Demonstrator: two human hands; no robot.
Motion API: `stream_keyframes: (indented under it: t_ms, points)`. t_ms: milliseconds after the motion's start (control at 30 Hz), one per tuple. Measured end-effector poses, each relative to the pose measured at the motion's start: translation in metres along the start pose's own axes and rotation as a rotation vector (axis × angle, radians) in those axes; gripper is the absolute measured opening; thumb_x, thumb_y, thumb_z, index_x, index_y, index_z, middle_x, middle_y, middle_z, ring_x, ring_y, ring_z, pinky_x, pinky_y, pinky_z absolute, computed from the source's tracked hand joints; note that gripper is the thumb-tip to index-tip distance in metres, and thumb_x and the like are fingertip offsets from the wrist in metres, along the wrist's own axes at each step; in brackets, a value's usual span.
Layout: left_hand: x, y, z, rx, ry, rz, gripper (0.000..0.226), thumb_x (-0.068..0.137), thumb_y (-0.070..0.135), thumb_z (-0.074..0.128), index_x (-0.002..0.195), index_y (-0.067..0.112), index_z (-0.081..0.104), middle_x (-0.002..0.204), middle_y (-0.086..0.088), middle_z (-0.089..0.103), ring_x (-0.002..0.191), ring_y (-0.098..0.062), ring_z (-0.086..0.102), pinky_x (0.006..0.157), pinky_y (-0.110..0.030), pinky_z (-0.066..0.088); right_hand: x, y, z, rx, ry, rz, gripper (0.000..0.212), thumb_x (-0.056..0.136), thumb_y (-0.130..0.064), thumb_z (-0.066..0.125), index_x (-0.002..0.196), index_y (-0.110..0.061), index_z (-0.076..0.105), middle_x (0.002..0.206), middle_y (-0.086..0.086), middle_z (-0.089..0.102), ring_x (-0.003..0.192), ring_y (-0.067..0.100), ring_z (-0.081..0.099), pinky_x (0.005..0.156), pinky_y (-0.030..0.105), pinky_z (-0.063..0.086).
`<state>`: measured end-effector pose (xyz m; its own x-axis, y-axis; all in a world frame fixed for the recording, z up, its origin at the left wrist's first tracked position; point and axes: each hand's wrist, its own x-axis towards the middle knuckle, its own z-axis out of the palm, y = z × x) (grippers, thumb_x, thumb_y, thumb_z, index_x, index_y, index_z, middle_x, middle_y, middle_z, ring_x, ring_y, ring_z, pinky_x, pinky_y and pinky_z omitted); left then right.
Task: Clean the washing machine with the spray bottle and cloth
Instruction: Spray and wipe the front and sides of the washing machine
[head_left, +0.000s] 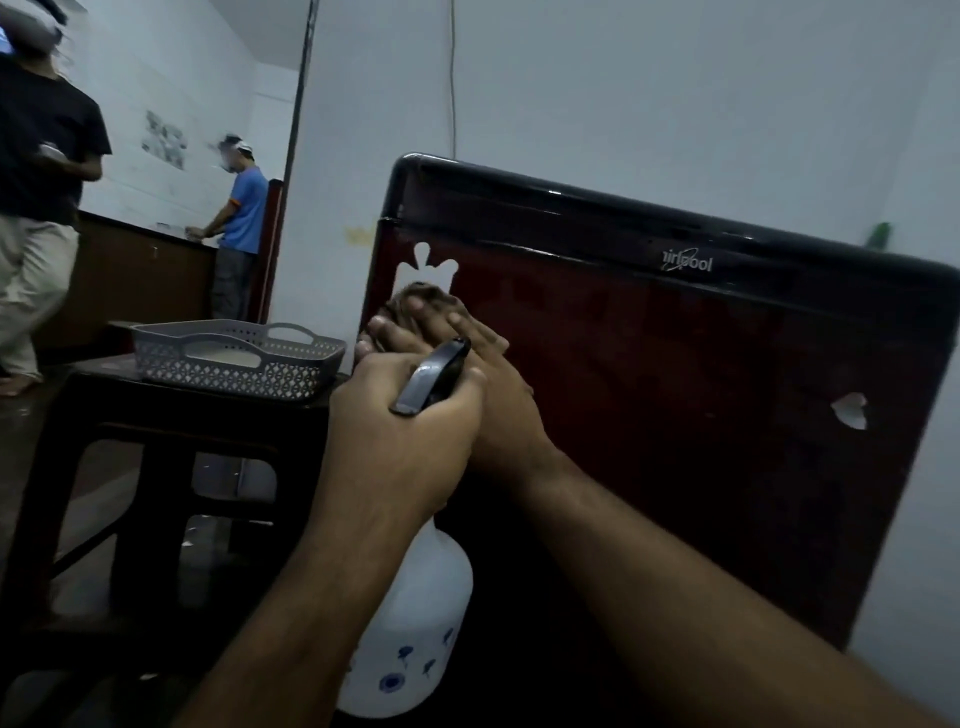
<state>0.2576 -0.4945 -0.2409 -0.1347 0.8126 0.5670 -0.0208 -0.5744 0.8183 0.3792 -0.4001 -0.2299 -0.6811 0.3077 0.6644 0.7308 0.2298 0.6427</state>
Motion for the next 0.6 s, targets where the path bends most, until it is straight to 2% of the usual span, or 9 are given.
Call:
stream_keyframes:
  t_ms: [67,133,267,333,400,467,600]
  points:
    - [-0.001,-0.008,0.010,0.000,-0.039,0.019,0.028,0.097,0.024,0.070,0.072,0.012,0.072,0.067,-0.011,0.072,0.070,-0.035,0.074,0.058,-0.043,0.060,-0.025,0.019,0.004,-0.075,0.017,-0.015,0.057,0.106,-0.035,0.053,0.159,-0.022,0.035,0.167,0.003,0.029,0.157,0.026,0.016,0.128,0.039,0.008]
    - [-0.004,-0.015,0.022,-0.011,-0.079,0.003,0.029,0.096,0.026,0.072,0.076,0.006,0.071,0.070,-0.018,0.071,0.073,-0.041,0.072,0.053,-0.039,0.053,-0.051,0.043,-0.008,-0.063,-0.017,0.119,0.057,0.107,-0.041,0.047,0.160,-0.026,0.031,0.169,0.001,0.022,0.158,0.027,0.010,0.128,0.044,0.010]
    - [-0.016,-0.021,0.044,-0.016,-0.169,-0.025,0.026,0.094,0.025,0.076,0.080,0.004,0.071,0.075,-0.023,0.069,0.075,-0.043,0.072,0.049,-0.032,0.050,-0.096,0.067,-0.027,-0.075,0.097,0.361,0.054,0.109,-0.044,0.019,0.157,-0.027,0.037,0.167,0.002,0.027,0.157,0.030,0.014,0.126,0.048,0.017]
    - [-0.025,-0.024,0.054,-0.051,-0.203,-0.068,0.022,0.093,0.021,0.077,0.078,0.005,0.070,0.078,-0.025,0.068,0.069,-0.040,0.071,0.048,-0.029,0.051,-0.117,0.078,-0.026,-0.086,0.183,0.451,0.054,0.111,-0.033,0.011,0.155,-0.025,0.042,0.165,0.003,0.032,0.156,0.032,0.020,0.124,0.051,0.023]
    - [-0.034,-0.026,0.062,-0.079,-0.217,-0.122,0.018,0.092,0.015,0.078,0.076,0.011,0.070,0.073,-0.020,0.068,0.063,-0.027,0.066,0.048,-0.027,0.050,-0.134,0.086,-0.022,-0.112,0.281,0.537,0.050,0.108,-0.012,0.029,0.155,-0.024,0.043,0.164,0.004,0.035,0.155,0.033,0.023,0.120,0.054,0.028]
    - [-0.045,-0.029,0.071,-0.099,-0.226,-0.169,0.015,0.090,0.011,0.081,0.079,0.014,0.071,0.069,-0.007,0.068,0.060,-0.016,0.063,0.048,-0.024,0.050,-0.146,0.090,-0.019,-0.118,0.347,0.639,0.060,0.100,0.001,0.044,0.155,-0.024,0.043,0.164,0.002,0.035,0.155,0.031,0.022,0.120,0.054,0.029]
    - [-0.066,-0.031,0.086,-0.190,-0.263,-0.269,0.023,0.085,0.010,0.086,0.082,0.028,0.071,0.070,0.010,0.071,0.055,-0.004,0.063,0.049,-0.019,0.051,-0.164,0.085,-0.013,-0.107,0.496,0.912,0.055,0.106,-0.003,0.044,0.157,-0.021,0.038,0.165,0.002,0.032,0.157,0.028,0.014,0.126,0.047,0.019]
